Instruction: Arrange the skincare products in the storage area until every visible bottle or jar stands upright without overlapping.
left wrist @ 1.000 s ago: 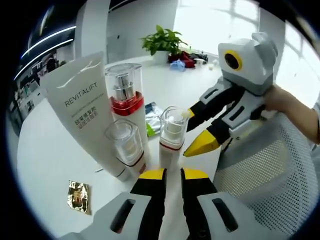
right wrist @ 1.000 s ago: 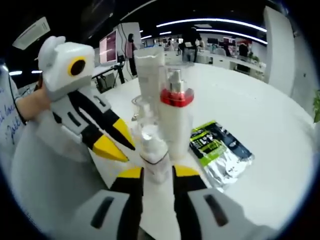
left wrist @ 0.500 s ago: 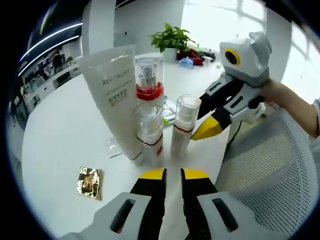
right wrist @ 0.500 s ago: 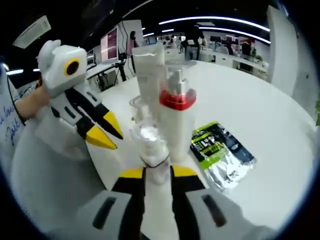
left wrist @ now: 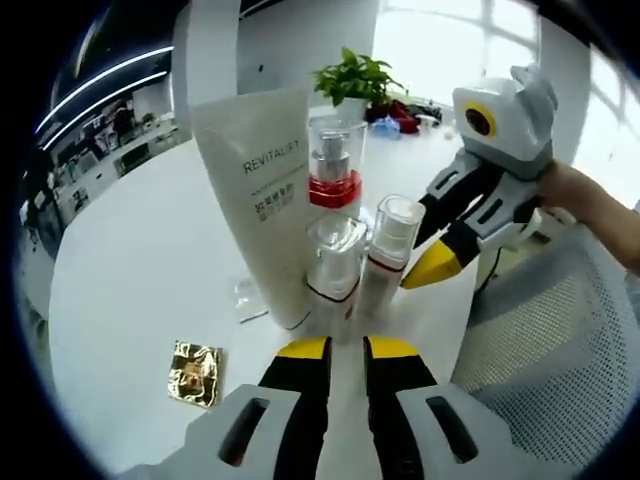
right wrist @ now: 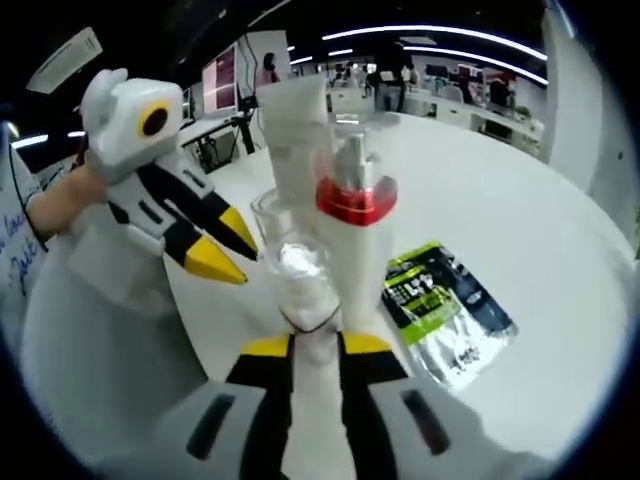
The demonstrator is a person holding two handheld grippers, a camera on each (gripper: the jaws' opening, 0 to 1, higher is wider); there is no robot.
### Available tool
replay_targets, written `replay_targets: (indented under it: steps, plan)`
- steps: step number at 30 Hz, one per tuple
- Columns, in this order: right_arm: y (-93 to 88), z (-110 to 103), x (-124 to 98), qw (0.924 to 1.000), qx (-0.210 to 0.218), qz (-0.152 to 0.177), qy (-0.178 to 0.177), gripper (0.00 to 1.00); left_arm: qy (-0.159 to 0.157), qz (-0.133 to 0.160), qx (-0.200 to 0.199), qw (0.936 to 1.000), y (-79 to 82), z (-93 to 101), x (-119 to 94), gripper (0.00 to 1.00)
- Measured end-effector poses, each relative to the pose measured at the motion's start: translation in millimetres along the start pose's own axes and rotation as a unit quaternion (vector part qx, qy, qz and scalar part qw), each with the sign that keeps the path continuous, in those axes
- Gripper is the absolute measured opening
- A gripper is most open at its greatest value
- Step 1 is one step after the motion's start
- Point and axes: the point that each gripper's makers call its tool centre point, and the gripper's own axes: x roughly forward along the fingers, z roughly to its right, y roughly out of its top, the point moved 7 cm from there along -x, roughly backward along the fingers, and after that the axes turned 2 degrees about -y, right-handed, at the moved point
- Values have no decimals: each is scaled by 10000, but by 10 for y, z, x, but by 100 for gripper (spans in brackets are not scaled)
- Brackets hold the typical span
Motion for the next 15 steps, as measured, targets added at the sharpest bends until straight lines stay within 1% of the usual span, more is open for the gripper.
replay_targets:
  steps: [9, 15]
  plan:
    - [19, 3, 73, 9998, 69, -175, 15, 16, -16, -29, 56, 10000, 22, -26, 72, 11]
    - [43, 15, 105, 9996, 167, -222, -13, 16, 12, -28, 112, 9999, 33, -49, 105, 12]
